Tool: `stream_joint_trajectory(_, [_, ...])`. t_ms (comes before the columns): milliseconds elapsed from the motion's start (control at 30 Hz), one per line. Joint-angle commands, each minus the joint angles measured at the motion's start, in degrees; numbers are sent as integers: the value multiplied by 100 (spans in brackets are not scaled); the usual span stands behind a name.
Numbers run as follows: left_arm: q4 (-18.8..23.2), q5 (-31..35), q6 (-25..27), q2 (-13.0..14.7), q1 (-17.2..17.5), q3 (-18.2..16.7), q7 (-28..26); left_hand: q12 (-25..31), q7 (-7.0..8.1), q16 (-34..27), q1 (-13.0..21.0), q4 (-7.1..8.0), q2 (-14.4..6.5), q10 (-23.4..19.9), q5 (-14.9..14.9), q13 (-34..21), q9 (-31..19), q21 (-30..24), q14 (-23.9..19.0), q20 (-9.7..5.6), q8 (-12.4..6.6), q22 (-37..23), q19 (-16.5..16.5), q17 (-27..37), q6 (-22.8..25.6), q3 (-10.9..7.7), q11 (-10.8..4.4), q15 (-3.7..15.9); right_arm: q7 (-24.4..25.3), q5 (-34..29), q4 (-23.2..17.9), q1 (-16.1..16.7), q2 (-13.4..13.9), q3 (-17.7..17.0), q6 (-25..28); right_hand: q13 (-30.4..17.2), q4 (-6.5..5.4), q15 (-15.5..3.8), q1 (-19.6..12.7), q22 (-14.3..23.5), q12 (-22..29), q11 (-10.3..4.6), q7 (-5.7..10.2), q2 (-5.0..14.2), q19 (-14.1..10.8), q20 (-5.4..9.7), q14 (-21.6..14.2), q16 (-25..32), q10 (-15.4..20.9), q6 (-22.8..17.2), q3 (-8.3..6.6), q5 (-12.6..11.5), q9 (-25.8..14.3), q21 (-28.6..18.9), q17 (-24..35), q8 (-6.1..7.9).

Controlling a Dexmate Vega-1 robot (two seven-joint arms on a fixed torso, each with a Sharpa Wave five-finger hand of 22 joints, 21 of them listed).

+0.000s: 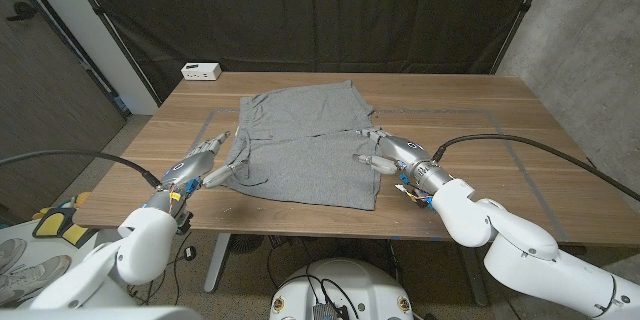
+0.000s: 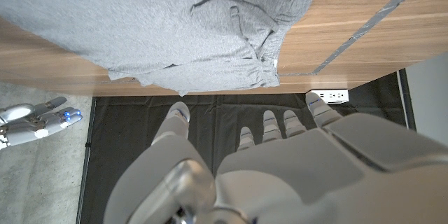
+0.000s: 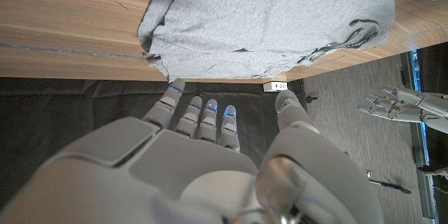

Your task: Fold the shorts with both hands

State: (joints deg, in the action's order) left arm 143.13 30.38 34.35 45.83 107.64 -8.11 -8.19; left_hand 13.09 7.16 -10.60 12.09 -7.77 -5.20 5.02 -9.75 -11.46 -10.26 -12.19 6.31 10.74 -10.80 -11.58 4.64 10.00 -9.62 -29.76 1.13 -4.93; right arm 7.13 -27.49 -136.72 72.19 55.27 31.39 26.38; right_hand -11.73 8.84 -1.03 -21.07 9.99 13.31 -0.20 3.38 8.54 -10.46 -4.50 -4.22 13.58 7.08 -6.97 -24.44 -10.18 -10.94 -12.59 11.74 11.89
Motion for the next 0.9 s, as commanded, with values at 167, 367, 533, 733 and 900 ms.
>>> stream_joint_trajectory(167, [1,507,552,332,55,200,334,-16,-19,4,147,-81,-9,18,-48,-14,-20,-53,33,-22,-22,-20,-46,11,-27,-54,-59,22,497,-230,4,431,-20,63,23,4,96,-67,-284,26,22,5,-44,-35,-249,-19,-224,43,227,-134,-146,-33,4,-36,-37,29])
stream_joint_trajectory(367, [-28,787,913,587,-102,444,477,-14,-10,-10,256,-145,0,3,-58,-14,-20,-61,-6,-23,-38,-14,-67,12,-17,-88,-109,42,495,-556,-19,499,-120,261,267,6,141,-146,-475,29,44,13,-58,-115,-404,-26,-402,67,387,-322,-182,-23,6,-66,-53,76])
stream_joint_trajectory(533, [-51,1069,1322,906,-328,774,629,-8,59,-17,417,-217,32,-26,-60,-13,-20,-61,-33,-42,-82,-6,-69,13,69,-127,-153,67,412,-791,-6,459,-201,439,341,7,172,-193,-655,30,69,-14,-61,-174,-503,-25,-523,78,523,-424,-220,-18,6,-80,-62,97])
stream_joint_trajectory(733, [-71,1460,1805,1295,-604,1223,713,11,142,-32,623,-267,78,-92,-50,-11,-19,-94,-96,-82,-131,4,-165,14,190,-170,-239,118,496,-1076,9,535,-325,565,485,5,193,-235,-831,31,70,-52,-88,-289,-588,-26,-626,82,601,-574,-229,-23,5,-88,-66,138])
stream_joint_trajectory(900, [-70,1684,2119,1577,-777,1527,749,27,176,-46,791,-287,112,-152,-58,-11,-20,-114,-168,-97,-176,17,-243,15,319,-205,-288,150,476,-1366,18,562,-393,690,609,3,209,-255,-1016,32,81,-78,-98,-440,-670,-10,-712,83,698,-672,-226,-44,2,-94,-62,162])
